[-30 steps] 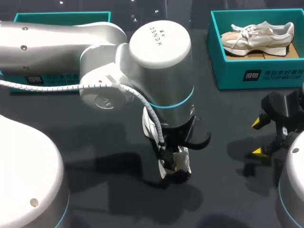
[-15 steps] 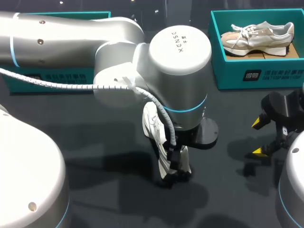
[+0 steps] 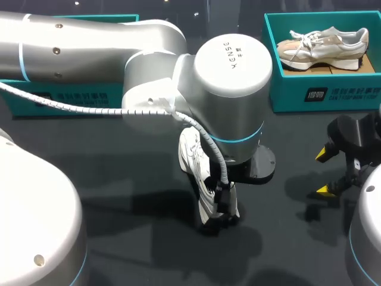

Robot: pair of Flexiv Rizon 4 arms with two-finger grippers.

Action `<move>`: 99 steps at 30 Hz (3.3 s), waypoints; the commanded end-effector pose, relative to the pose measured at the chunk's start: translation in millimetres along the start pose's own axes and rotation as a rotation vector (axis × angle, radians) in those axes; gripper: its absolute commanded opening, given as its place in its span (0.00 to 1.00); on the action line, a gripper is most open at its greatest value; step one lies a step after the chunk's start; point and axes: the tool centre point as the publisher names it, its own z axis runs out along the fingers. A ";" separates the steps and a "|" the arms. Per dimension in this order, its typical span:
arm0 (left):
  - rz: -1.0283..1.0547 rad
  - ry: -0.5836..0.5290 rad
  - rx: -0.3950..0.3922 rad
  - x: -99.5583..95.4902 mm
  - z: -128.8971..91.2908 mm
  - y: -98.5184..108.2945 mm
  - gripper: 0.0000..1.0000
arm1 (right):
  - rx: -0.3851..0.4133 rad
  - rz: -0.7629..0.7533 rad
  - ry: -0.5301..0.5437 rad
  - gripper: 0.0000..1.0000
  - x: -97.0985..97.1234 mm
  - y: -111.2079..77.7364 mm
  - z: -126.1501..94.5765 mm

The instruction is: Take the shoe out of the shoebox, open the shoe tongue, remove and reinsert the insole, then place the shoe into the shoebox

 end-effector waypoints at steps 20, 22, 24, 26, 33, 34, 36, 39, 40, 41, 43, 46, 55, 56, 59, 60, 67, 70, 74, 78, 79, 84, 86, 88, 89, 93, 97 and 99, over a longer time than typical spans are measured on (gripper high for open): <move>-0.177 0.040 -0.042 10.8 41.4 -2.8 1.00 | 0.001 0.000 -0.004 1.00 2.1 -0.6 0.0; -0.184 0.042 -0.039 12.2 44.5 -3.0 1.00 | 0.001 0.000 -0.004 1.00 2.1 -0.6 0.0; -0.198 0.040 -0.043 13.1 48.3 -3.2 1.00 | 0.001 0.000 -0.004 1.00 2.1 -0.6 0.0; -0.211 0.041 -0.041 14.1 52.3 -3.5 1.00 | 0.001 0.000 -0.004 1.00 2.1 -0.6 0.0; -0.239 0.041 -0.038 14.2 62.6 -4.3 0.98 | 0.001 0.000 -0.004 1.00 2.1 -0.6 0.0; -0.242 0.040 -0.040 14.0 65.0 -4.4 0.96 | 0.001 0.000 -0.004 1.00 2.1 -0.6 0.0; -0.243 0.041 -0.039 14.0 67.1 -4.3 0.94 | 0.001 0.000 -0.004 1.00 2.1 -0.6 0.0; -0.256 0.042 -0.032 14.8 69.7 -3.0 0.88 | 0.001 0.000 -0.004 1.00 2.1 -0.6 0.0; -0.258 0.041 -0.031 15.1 70.1 -2.4 0.87 | 0.001 0.000 -0.004 1.00 2.1 -0.6 0.0; -0.259 0.041 -0.031 15.5 70.7 -2.0 0.86 | 0.001 0.000 -0.004 1.00 2.1 -0.6 0.0; -0.262 0.042 -0.030 15.7 72.8 -1.4 0.85 | 0.001 0.000 -0.004 1.00 2.1 -0.6 0.0; -0.265 0.047 -0.030 16.2 75.7 -1.2 0.81 | 0.001 0.000 -0.004 1.00 2.1 -0.6 0.0; -0.270 0.066 -0.040 18.4 83.9 -3.1 0.68 | 0.001 0.000 -0.004 1.00 2.1 -0.6 0.0; -0.270 0.066 -0.041 18.6 84.2 -3.6 0.68 | 0.001 0.000 -0.004 1.00 2.1 -0.6 0.0; -0.269 0.067 -0.045 18.9 85.9 -5.3 0.67 | 0.001 0.000 -0.004 1.00 2.1 -0.6 0.0; -0.269 0.068 -0.046 19.0 86.8 -5.8 0.67 | 0.001 0.000 -0.004 1.00 2.1 -0.6 0.0; -0.271 0.072 -0.050 19.5 90.7 -5.9 0.49 | 0.001 0.000 -0.004 1.00 2.1 -0.6 0.0; -0.276 0.072 -0.048 19.2 90.8 -4.5 0.21 | 0.001 0.000 -0.004 1.00 2.1 -0.6 0.0; -0.280 0.073 -0.043 19.5 89.4 -3.0 0.00 | 0.001 0.000 -0.004 1.00 2.1 -0.6 0.0; -0.279 0.082 -0.031 21.1 86.9 -1.8 0.00 | 0.001 0.000 -0.004 1.00 2.1 -0.6 0.0; -0.278 0.083 -0.030 21.7 85.8 -1.6 0.00 | 0.001 0.000 -0.004 1.00 2.1 -0.6 0.0; -0.277 0.086 -0.009 22.8 75.0 1.2 0.00 | 0.001 0.000 -0.004 1.00 2.1 -0.6 0.0; -0.274 0.088 -0.002 22.8 67.3 2.8 0.00 | 0.001 0.000 -0.004 1.00 2.1 -0.6 0.0; -0.262 0.095 0.011 20.6 57.4 5.6 0.00 | 0.001 0.000 -0.004 1.00 2.1 -0.6 0.0; -0.259 0.097 0.016 18.9 51.8 7.6 0.00 | 0.001 0.000 -0.004 1.00 2.1 -0.6 0.0; -0.221 0.119 0.027 10.4 26.6 16.3 0.00 | 0.001 0.000 -0.004 1.00 2.1 -0.6 0.0; -0.179 0.133 0.032 -1.0 -0.9 27.3 0.00 | 0.001 0.000 -0.004 1.00 2.1 -0.6 0.0; -0.164 0.142 0.030 -7.2 -13.4 32.7 0.00 | 0.001 0.000 -0.004 1.00 2.1 -0.6 0.0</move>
